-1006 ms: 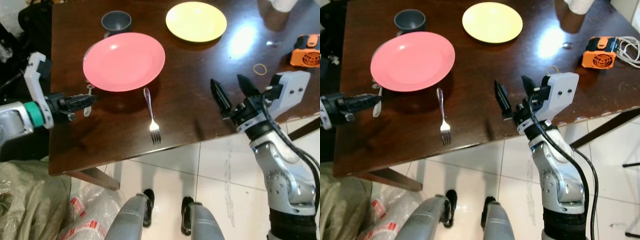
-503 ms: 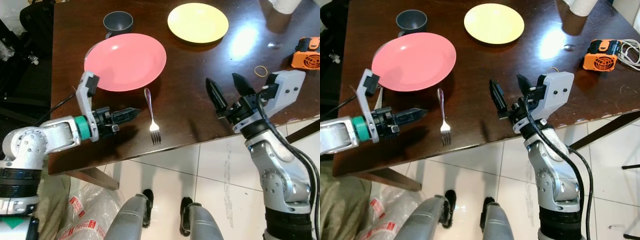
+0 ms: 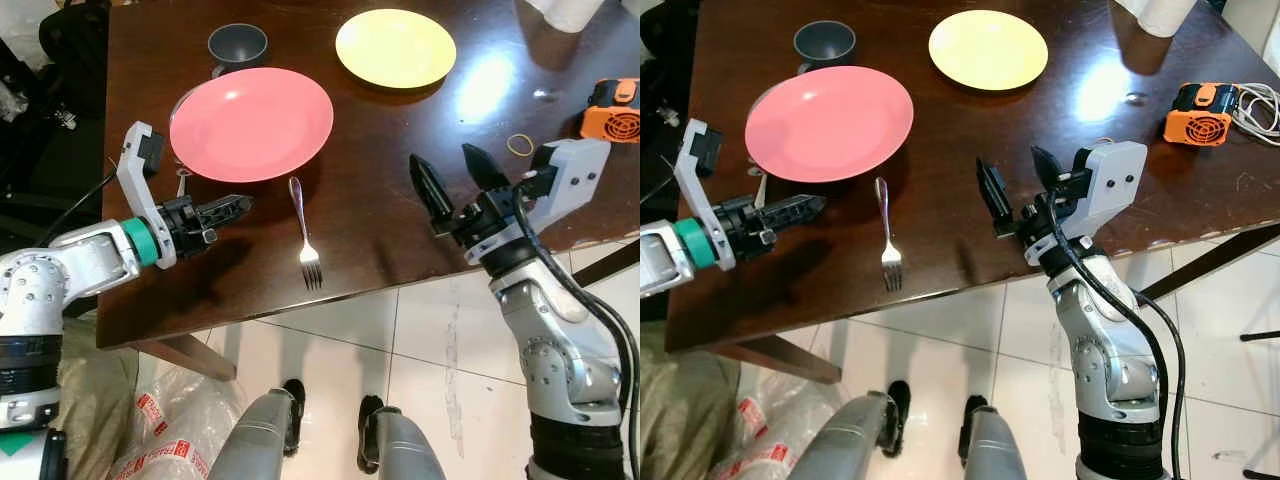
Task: Setting the table
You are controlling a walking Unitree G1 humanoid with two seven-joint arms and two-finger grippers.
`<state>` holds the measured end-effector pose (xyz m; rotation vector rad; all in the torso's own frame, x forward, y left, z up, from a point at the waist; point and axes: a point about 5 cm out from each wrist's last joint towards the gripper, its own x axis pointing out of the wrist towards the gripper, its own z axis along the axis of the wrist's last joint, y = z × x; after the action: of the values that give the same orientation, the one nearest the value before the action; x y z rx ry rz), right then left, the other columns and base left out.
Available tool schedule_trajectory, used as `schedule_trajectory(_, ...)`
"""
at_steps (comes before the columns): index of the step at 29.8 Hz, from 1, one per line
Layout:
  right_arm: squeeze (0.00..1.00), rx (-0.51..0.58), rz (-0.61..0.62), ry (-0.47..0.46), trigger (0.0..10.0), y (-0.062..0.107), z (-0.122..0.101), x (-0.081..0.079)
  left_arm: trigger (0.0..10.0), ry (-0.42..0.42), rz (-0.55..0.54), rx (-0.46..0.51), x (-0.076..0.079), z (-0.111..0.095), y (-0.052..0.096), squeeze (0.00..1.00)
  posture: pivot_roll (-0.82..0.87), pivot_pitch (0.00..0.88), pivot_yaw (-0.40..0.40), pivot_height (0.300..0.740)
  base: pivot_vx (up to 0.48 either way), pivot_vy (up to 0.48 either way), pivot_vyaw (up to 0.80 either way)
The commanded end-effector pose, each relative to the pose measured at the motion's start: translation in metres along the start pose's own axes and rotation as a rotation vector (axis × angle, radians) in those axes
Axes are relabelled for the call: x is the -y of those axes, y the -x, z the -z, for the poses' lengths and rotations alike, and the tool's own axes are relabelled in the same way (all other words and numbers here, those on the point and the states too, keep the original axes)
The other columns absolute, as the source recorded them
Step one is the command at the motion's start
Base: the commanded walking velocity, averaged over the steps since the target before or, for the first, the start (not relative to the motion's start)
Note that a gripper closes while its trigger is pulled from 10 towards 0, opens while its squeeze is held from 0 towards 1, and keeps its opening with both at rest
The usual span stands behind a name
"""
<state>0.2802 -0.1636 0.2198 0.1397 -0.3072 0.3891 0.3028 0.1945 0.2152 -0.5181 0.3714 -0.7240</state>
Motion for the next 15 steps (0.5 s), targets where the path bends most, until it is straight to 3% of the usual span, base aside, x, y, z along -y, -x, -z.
schedule_trajectory(1, 0.0, -0.004, 0.002, 0.001, 10.0, 0.002, 0.001, 0.001, 10.0, -0.011, 0.002, 0.012, 0.0, -0.006, 0.006, 0.0, 0.16, 0.135, 0.09, 0.74, 0.0, 0.0, 0.0)
schedule_trajectory(2, 0.0, -0.005, 0.005, 0.003, 10.0, 0.003, 0.001, 0.001, 10.0, -0.002, -0.017, 0.04, -0.004, -0.013, 0.012, 0.0, 0.16, 0.136, 0.092, 0.74, 0.0, 0.0, 0.0)
schedule_trajectory(7, 0.0, -0.005, 0.01, 0.002, 10.0, 0.003, 0.002, 0.002, 10.0, 0.042, -0.055, 0.1, -0.008, -0.021, 0.011, 0.0, 0.16, 0.138, 0.091, 0.74, 0.0, 0.0, 0.0)
schedule_trajectory(11, 0.0, -0.005, 0.011, 0.0, 10.0, 0.003, 0.003, 0.001, 10.0, 0.087, -0.041, 0.125, -0.002, -0.019, 0.0, 0.0, 0.15, 0.138, 0.096, 0.74, 0.0, 0.0, 0.0)
schedule_trajectory(13, 0.0, -0.004, 0.014, 0.0, 10.0, 0.003, 0.003, 0.001, 10.0, 0.109, -0.073, 0.054, 0.003, -0.004, -0.017, 0.0, 0.15, 0.14, 0.098, 0.74, 0.0, 0.0, 0.0)
schedule_trajectory(15, 0.0, -0.004, 0.017, 0.001, 10.0, 0.003, 0.003, 0.002, 10.0, 0.119, -0.11, 0.032, 0.002, 0.004, -0.023, 0.0, 0.15, 0.14, 0.098, 0.74, 0.0, 0.0, 0.0)
